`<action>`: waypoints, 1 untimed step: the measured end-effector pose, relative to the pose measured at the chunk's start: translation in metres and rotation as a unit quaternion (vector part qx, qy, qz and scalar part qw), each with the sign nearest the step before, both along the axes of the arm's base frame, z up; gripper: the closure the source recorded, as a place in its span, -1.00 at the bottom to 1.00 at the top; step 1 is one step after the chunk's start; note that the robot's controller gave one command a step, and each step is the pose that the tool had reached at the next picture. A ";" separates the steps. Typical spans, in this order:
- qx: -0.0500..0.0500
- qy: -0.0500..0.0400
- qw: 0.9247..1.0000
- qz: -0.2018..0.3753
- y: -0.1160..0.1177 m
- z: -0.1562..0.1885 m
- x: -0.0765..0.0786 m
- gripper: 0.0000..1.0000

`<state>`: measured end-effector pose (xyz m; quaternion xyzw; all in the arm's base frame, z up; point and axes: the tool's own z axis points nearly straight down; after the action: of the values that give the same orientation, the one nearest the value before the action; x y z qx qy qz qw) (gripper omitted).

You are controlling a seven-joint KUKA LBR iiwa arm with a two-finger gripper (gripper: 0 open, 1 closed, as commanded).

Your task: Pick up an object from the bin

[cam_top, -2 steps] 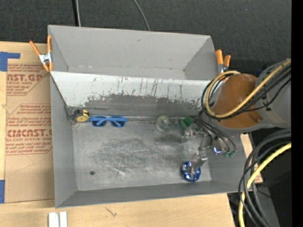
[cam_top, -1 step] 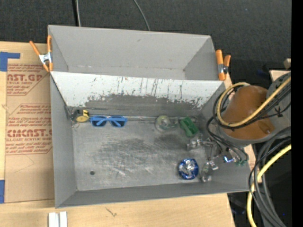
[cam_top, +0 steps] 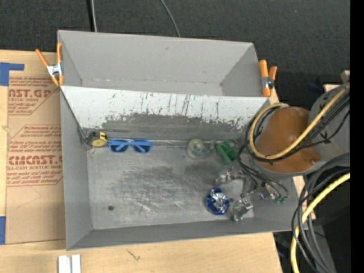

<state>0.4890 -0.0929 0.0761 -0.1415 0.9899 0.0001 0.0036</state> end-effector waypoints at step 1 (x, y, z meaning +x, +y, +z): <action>-0.001 0.000 0.999 0.047 0.029 0.005 -0.003 -1.00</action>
Offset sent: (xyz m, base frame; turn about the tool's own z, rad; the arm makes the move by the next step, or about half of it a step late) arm -0.0048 0.0276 0.0045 -0.0930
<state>0.4862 -0.0638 0.0812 -0.1880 0.9822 -0.0003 0.0036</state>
